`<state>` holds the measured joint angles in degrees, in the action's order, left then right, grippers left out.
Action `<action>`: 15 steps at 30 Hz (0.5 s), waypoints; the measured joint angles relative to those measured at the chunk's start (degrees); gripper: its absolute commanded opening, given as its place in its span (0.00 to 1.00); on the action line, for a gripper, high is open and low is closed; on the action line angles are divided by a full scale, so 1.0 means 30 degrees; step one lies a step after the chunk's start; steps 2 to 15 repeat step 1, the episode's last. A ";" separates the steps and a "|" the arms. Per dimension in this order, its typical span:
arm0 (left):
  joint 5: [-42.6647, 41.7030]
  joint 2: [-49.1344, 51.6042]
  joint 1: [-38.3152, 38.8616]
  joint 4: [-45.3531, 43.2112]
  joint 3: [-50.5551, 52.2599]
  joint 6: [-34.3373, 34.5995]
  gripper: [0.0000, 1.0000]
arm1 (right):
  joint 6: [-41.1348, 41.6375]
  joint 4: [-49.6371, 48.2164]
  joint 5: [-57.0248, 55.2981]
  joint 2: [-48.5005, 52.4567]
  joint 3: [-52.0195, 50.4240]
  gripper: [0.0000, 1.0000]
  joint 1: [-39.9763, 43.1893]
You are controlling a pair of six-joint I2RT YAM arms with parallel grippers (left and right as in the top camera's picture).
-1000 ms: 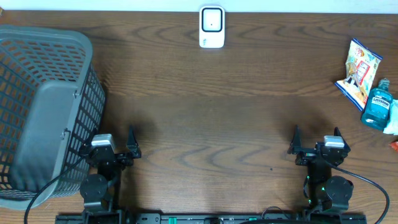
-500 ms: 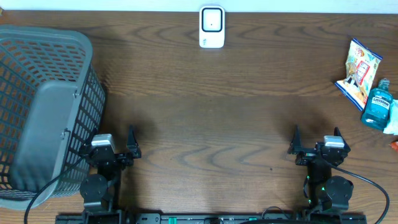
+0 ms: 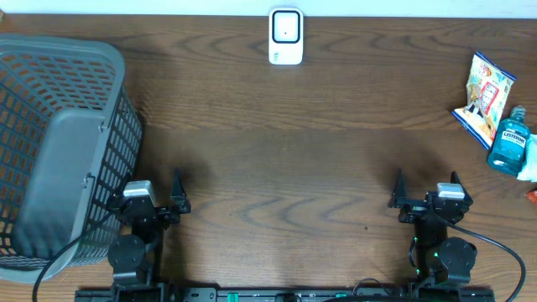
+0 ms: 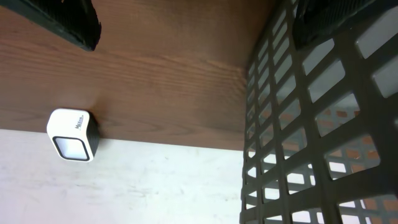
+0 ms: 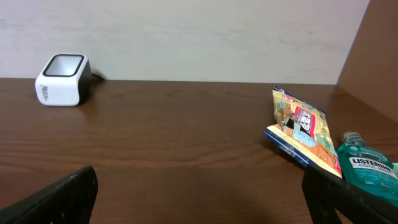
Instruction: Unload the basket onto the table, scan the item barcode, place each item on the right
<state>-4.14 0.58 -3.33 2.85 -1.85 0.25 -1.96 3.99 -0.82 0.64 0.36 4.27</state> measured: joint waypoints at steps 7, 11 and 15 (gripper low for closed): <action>0.0000 0.0000 0.0000 0.0000 0.0000 0.0000 0.98 | 0.0000 0.0000 0.0000 0.0000 0.0000 0.99 0.0000; 0.0000 0.0000 0.0000 0.0000 0.0000 0.0000 0.98 | 0.0000 0.0000 0.0000 0.0000 0.0000 0.99 0.0000; 0.0000 0.0000 0.0000 0.0000 0.0000 0.0000 0.98 | 0.0000 0.0000 0.0000 0.0000 0.0000 0.99 0.0000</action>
